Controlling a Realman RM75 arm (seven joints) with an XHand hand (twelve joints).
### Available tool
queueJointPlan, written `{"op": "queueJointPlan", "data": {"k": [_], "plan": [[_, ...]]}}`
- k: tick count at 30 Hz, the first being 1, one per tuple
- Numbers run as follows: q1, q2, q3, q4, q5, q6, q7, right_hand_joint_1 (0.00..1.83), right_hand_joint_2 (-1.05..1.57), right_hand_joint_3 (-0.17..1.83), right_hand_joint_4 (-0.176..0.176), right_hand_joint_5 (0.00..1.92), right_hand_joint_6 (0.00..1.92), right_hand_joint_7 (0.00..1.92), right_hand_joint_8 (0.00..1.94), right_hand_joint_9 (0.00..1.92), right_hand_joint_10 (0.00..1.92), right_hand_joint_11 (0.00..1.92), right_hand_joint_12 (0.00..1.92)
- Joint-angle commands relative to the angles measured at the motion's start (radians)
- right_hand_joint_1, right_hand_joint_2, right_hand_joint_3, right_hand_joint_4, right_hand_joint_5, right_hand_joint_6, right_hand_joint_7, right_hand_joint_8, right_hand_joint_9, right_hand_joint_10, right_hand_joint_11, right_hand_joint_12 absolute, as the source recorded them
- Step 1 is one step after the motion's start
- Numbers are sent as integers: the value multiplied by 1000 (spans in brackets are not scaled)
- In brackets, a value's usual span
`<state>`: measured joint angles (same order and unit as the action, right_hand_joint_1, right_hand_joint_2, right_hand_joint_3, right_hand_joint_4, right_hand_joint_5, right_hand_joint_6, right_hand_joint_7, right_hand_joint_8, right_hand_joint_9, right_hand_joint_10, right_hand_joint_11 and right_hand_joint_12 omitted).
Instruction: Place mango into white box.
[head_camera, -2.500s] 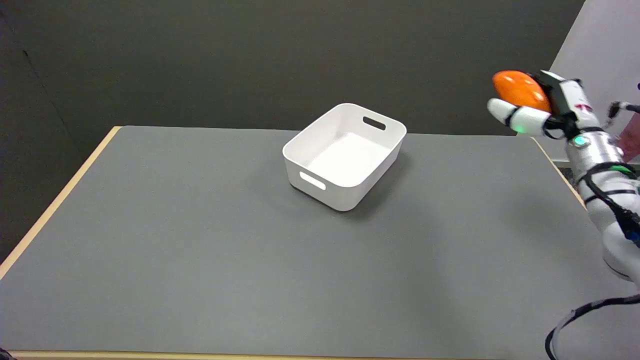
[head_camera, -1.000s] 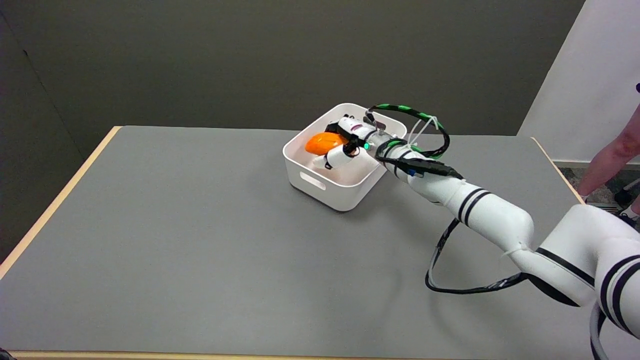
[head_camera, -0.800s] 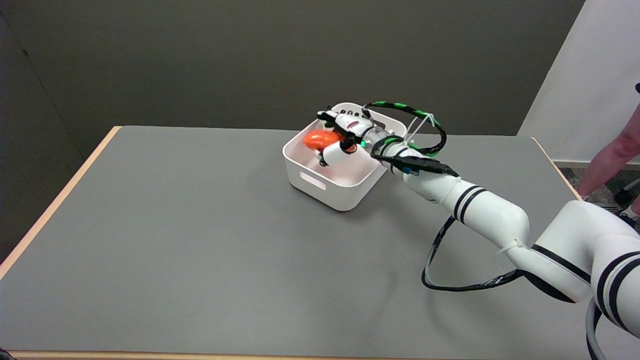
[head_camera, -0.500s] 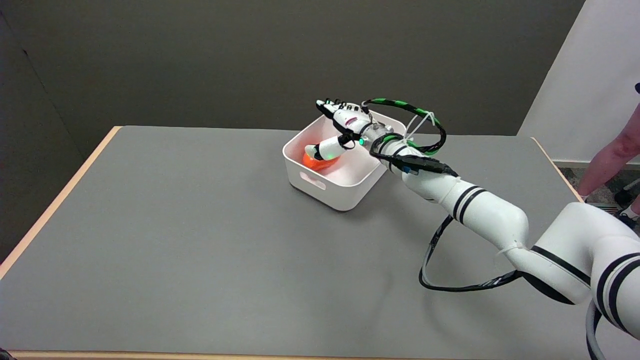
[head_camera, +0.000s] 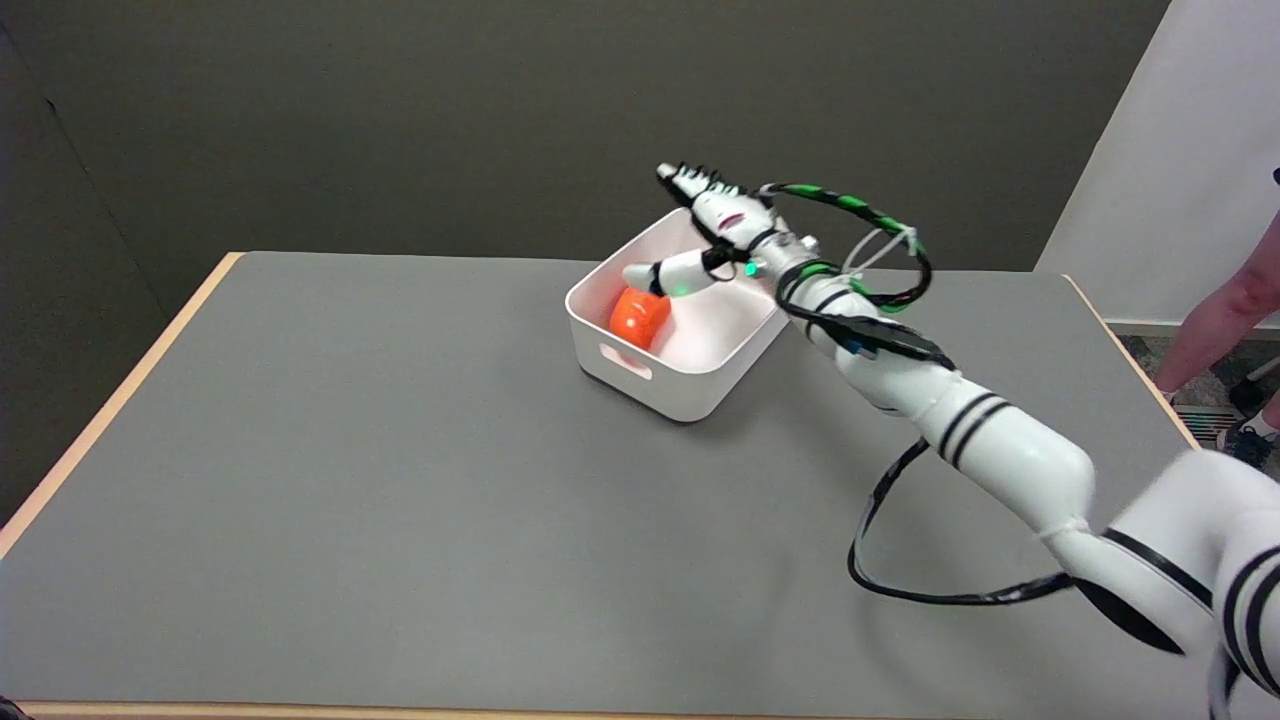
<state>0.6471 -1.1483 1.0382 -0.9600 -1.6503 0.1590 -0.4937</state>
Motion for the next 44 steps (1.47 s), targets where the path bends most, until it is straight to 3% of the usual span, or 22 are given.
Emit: {"op": "queueJointPlan", "data": {"k": [1,3,4,6,8,12,14,16,18,28,29,31,32,36,44], "plan": [[-603,205,624,-695,-97,338,252,848,667,1045,-20,70,65,82,138,40,412,75,878],[-679,184,720,-743,-108,351,353,807,849,885,-13,101,948,274,833,347,892,53,1396],[-730,167,768,-769,-125,355,405,787,995,711,-7,182,1304,328,1084,424,1082,36,1571],[-807,139,844,-811,-163,365,463,796,1324,275,5,417,1822,403,1480,493,1417,-1,1801],[-877,100,914,-852,-212,386,509,1009,1297,281,-16,411,1767,559,1837,648,1713,-1,1921],[-995,31,975,-876,-271,442,572,1004,1314,289,-49,376,1779,554,1919,619,1829,-1,1920],[-1028,9,977,-873,-296,468,615,1022,1284,341,-85,382,1756,573,1940,617,1916,-1,1914],[-1051,-6,968,-866,-327,499,671,1042,1255,372,-93,416,1707,581,1939,653,1918,-1,1920],[-1069,-16,957,-850,-370,530,741,1049,1279,365,-170,420,1838,466,1908,685,1921,1,1921],[-1078,-11,853,-642,-414,618,969,1043,1220,508,-176,431,1881,466,1941,713,1921,81,1921],[-1078,-2,850,-626,-427,629,1002,1039,1213,515,-169,436,1876,473,1941,721,1921,91,1921],[-1083,16,848,-609,-455,641,1074,818,1145,492,91,550,1741,618,1941,757,1921,144,1921],[-1087,28,852,-606,-471,647,1116,808,1138,494,108,558,1732,631,1941,764,1921,159,1921],[-1103,67,853,-607,-499,656,1194,807,1129,503,120,564,1726,654,1941,777,1921,177,1921],[-1079,108,825,-589,-513,642,1216,807,1103,531,148,582,1708,733,1941,798,1921,256,1921]]}}
